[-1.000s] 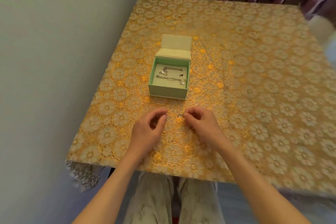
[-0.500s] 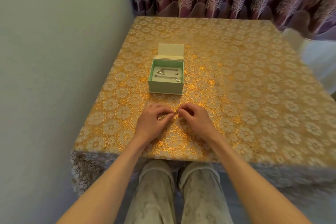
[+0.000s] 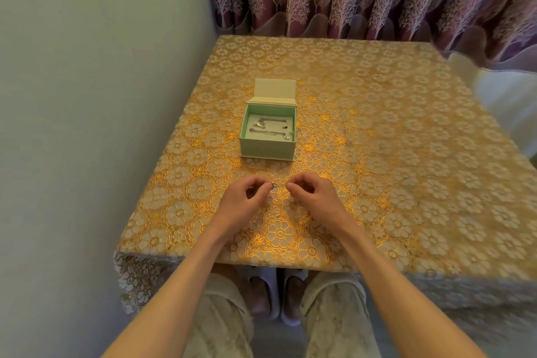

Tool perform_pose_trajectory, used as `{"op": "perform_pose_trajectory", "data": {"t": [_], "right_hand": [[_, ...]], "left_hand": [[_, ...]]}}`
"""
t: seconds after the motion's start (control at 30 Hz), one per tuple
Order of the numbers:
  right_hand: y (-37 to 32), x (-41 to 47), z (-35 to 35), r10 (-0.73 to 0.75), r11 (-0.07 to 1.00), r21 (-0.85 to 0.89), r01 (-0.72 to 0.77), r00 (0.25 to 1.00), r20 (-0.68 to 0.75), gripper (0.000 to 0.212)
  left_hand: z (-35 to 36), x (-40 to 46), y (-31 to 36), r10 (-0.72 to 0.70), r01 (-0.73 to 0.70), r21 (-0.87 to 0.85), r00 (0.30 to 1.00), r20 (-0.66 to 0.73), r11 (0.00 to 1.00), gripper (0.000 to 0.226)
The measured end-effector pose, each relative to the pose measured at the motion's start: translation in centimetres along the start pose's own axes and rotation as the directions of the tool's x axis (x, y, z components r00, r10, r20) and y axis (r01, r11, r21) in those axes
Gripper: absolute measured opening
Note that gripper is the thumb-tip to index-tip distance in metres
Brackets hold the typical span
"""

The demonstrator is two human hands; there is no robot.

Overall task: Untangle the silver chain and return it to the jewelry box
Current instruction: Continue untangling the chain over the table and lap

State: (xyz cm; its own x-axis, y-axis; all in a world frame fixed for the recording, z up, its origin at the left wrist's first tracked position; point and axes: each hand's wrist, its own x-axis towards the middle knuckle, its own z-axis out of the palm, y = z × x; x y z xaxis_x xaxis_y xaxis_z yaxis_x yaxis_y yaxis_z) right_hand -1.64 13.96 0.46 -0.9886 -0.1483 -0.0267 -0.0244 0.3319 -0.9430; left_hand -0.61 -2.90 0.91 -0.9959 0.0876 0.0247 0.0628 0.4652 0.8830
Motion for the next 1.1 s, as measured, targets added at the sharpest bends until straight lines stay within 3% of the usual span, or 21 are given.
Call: {"op": "perform_pose_trajectory", "data": {"t": [0.2, 0.43, 0.87, 1.0, 1.1], "right_hand": [[-0.1, -0.1, -0.5, 0.016, 0.988, 0.153, 0.002, 0.993, -0.113, 0.007], [0.3, -0.2, -1.9, 0.148, 0.920, 0.385, -0.066, 0.972, -0.185, 0.018], [0.0, -0.6, -2.0, 0.115, 0.886, 0.461, -0.053, 0.988, -0.108, 0.007], [-0.1, -0.6, -2.1, 0.124, 0.886, 0.459, -0.067, 0.988, -0.095, 0.005], [-0.2, -0.6, -2.0, 0.124, 0.907, 0.416, -0.066, 0.986, -0.113, 0.004]], "left_hand": [[0.0, -0.4, 0.6, -0.044, 0.041, -0.130, 0.999, -0.019, 0.991, 0.011], [-0.2, -0.6, 0.6, -0.123, 0.097, -0.327, 0.991, -0.058, 0.940, 0.018], [-0.7, -0.5, 0.7, -0.115, 0.051, -0.433, 0.986, -0.123, 0.900, 0.018], [-1.5, -0.2, 0.3, -0.191, 0.046, -0.629, 0.968, -0.165, 0.776, 0.023], [-2.6, -0.1, -0.3, -0.289, 0.026, -0.854, 0.946, -0.147, 0.520, 0.024]]}}
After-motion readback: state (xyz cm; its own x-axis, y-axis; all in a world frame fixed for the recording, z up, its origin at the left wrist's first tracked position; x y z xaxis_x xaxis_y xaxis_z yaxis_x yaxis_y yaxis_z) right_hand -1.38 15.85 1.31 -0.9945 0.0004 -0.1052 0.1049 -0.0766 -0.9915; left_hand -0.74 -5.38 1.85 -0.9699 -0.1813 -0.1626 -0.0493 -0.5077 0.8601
